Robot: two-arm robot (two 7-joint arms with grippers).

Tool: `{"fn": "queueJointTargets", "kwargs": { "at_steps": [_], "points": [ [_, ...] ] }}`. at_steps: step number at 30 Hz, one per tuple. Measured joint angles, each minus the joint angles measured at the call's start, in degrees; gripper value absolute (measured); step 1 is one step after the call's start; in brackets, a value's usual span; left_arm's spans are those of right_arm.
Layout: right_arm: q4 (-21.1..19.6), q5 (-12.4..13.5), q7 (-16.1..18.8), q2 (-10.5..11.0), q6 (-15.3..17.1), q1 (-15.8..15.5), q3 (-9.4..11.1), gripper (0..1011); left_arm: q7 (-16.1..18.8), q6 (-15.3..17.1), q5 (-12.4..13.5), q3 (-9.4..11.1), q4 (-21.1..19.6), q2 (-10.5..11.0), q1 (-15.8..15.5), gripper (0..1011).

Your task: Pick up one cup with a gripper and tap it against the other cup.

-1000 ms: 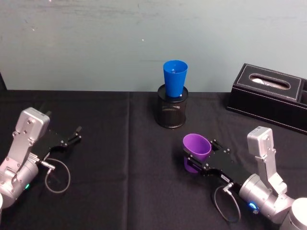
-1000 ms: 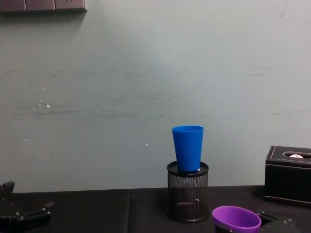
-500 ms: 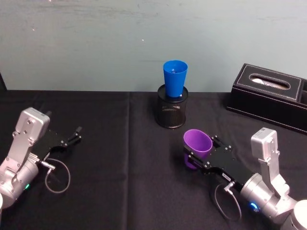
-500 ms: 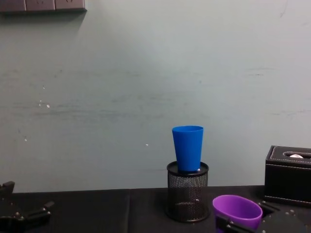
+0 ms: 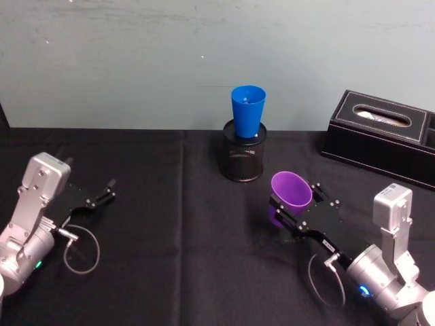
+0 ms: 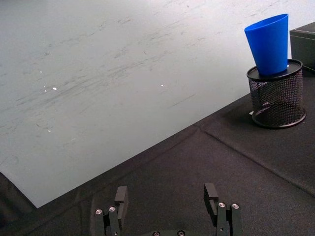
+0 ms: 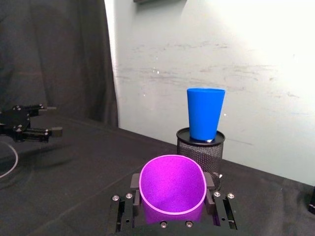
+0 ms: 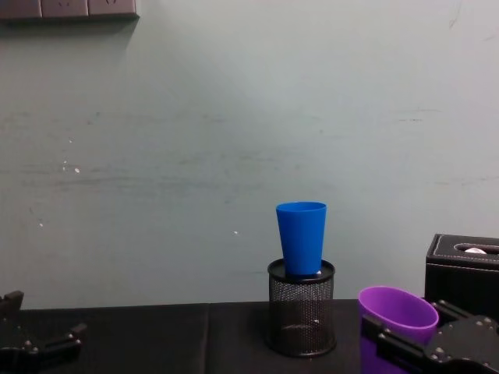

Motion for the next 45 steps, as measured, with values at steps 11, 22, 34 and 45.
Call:
{"fn": "queueJointTargets", "kwargs": {
  "at_steps": [11,22,34,45],
  "points": [
    [-0.34,-0.1,0.06,-0.4,-0.41,-0.2,0.84,724,0.0,0.0,0.0,0.0,0.0,0.0,0.0,1011],
    [0.33,0.53,1.18,-0.53,2.36,2.49,0.59,724,0.0,0.0,0.0,0.0,0.0,0.0,0.0,1011],
    [2.47,0.95,1.22,-1.3,4.09,7.26,0.05,724,0.0,0.0,0.0,0.0,0.0,0.0,0.0,1011],
    [6.42,0.24,0.96,-2.67,4.41,12.23,-0.72,724,0.0,0.0,0.0,0.0,0.0,0.0,0.0,1011]
  ]
}}
